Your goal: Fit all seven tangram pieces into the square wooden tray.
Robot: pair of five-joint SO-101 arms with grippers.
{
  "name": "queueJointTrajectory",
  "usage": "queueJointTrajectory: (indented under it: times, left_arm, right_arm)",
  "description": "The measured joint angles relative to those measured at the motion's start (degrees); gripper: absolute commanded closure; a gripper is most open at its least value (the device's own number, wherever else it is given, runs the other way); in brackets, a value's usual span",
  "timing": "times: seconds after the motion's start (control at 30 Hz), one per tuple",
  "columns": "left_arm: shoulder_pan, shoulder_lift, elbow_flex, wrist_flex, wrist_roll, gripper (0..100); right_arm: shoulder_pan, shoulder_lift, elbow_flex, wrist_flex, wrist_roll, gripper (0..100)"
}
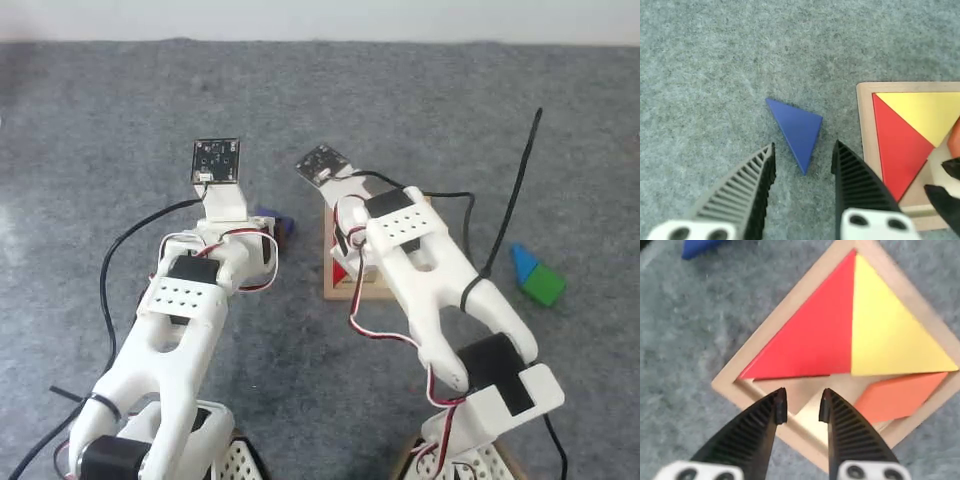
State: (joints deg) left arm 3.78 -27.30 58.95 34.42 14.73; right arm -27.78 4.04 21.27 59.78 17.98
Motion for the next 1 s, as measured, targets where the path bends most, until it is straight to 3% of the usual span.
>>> queueJointTrajectory:
  times: [0.33,0.67,1.0]
  left_arm:
    - [0.00,0.00,0.00,0.00,0.00,82]
    - [0.00,0.00,0.00,0.00,0.00,82]
    - [0.00,0.00,0.00,0.00,0.00,82]
  right_arm:
    - [0.26,6.42,-0.09,-4.04,0.09,87.9]
    - [6.77,6.15,0.70,-3.34,-1.93,88.3]
    - [7.03,-5.71,12.04,-2.99,-5.98,88.1]
